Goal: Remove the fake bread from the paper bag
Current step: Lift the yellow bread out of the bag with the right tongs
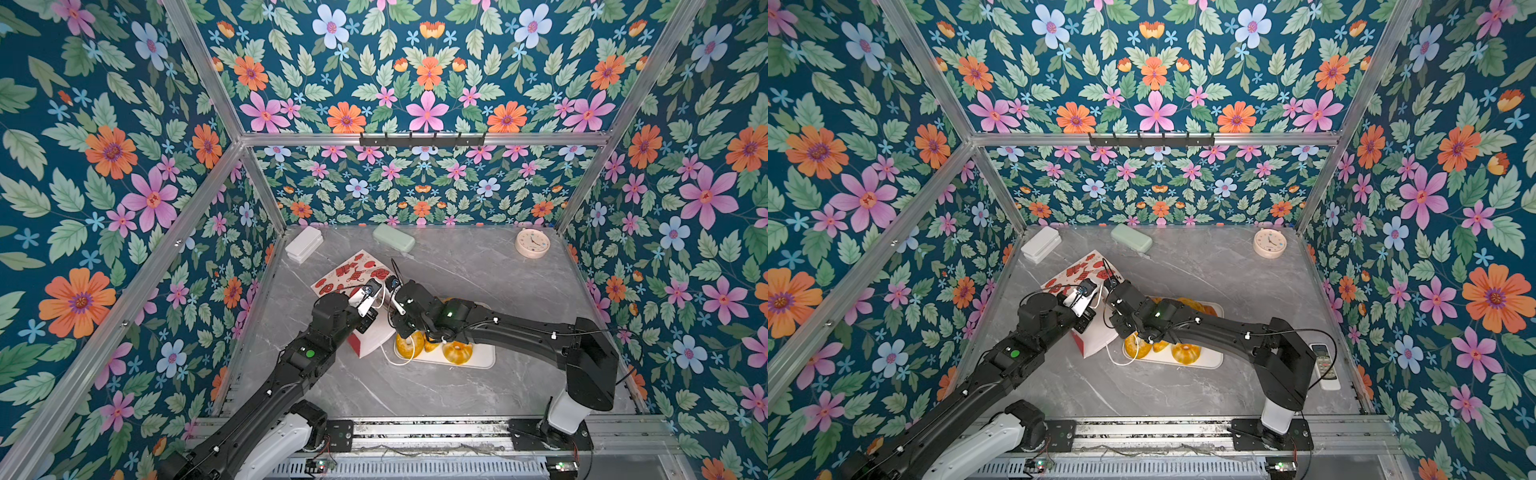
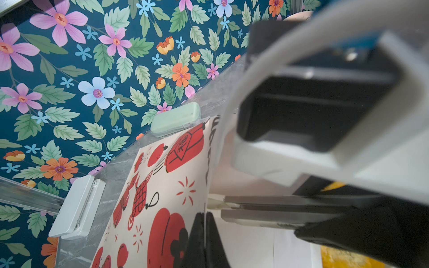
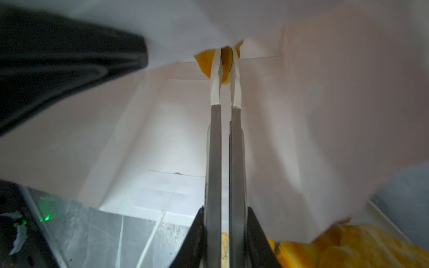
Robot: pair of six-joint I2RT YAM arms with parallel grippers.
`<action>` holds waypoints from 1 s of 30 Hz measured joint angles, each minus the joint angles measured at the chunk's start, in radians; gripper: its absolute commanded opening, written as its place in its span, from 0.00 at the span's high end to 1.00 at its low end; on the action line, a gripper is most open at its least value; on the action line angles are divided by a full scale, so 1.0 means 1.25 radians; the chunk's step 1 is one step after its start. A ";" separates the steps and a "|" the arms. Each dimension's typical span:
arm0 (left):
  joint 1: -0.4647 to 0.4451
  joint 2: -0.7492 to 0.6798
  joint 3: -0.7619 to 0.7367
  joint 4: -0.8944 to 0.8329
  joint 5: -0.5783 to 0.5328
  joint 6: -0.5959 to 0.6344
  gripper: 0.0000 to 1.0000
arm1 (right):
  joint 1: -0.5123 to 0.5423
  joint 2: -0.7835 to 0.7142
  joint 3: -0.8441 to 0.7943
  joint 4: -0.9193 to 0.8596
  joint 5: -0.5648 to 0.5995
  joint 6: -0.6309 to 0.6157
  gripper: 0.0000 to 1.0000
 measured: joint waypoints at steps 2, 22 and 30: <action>0.000 0.002 0.000 0.000 -0.010 0.000 1.00 | 0.000 -0.015 -0.009 -0.016 -0.009 0.010 0.90; 0.000 0.024 -0.006 0.020 -0.110 -0.004 1.00 | -0.055 -0.255 -0.159 -0.136 -0.142 0.047 0.90; 0.000 0.053 0.026 -0.006 -0.126 -0.019 1.00 | -0.052 -0.257 -0.152 -0.154 -0.065 0.009 0.91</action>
